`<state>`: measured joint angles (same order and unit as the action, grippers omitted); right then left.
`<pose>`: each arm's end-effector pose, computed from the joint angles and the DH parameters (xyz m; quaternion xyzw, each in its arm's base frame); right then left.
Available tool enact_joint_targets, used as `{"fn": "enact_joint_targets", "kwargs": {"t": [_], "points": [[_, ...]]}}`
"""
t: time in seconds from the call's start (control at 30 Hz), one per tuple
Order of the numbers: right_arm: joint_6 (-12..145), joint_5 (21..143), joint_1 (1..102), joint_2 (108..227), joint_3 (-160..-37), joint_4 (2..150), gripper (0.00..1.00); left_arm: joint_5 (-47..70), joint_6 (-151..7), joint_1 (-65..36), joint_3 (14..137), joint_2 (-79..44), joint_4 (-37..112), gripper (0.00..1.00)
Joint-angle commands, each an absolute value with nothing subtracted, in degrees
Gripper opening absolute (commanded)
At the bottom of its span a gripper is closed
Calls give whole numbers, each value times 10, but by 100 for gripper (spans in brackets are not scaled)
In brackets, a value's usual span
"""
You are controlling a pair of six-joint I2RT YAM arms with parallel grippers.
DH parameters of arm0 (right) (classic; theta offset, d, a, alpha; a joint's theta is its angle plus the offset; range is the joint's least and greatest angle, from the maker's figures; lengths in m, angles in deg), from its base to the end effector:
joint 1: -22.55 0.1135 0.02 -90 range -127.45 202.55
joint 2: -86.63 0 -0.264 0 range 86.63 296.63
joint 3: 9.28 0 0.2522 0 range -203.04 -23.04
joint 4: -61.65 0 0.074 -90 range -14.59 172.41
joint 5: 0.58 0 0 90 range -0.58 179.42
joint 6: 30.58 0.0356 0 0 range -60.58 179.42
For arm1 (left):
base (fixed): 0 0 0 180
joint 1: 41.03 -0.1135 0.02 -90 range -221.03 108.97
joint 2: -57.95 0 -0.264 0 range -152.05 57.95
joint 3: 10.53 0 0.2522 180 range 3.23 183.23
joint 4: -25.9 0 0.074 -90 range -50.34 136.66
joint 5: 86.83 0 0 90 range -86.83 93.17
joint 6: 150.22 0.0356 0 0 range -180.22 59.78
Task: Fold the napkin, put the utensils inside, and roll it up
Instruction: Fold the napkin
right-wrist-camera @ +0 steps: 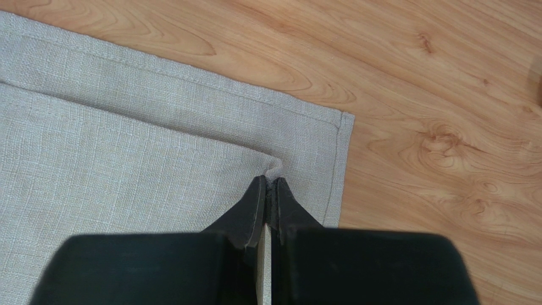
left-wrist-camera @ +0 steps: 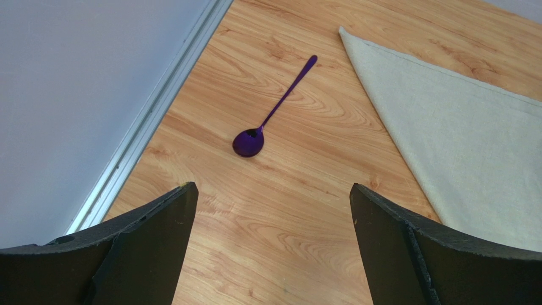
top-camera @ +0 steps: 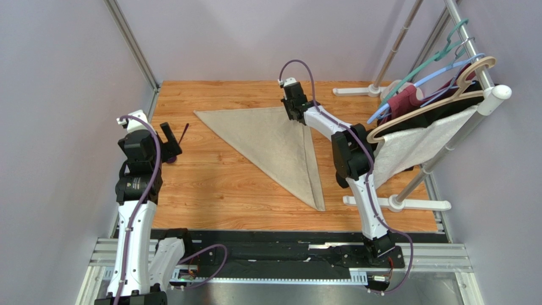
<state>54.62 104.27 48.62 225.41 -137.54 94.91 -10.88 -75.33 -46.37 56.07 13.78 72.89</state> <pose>0.4934 0.2312 0.1664 -0.1938 0.8926 -0.0450 0.4045 0.1610 0.0237 0.3486 -0.2133 0.8100 0.0568 0.5433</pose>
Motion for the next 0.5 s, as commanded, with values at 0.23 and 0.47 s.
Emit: {"fn": "enact_joint_targets", "kwargs": {"t": [0.23,0.47], "points": [[534,1073,478,2264,-1427,916,0,-105,-755,-467,575,137,720,99],[531,1079,469,2295,-1479,929,0,-106,-754,-467,575,137,720,99]]}}
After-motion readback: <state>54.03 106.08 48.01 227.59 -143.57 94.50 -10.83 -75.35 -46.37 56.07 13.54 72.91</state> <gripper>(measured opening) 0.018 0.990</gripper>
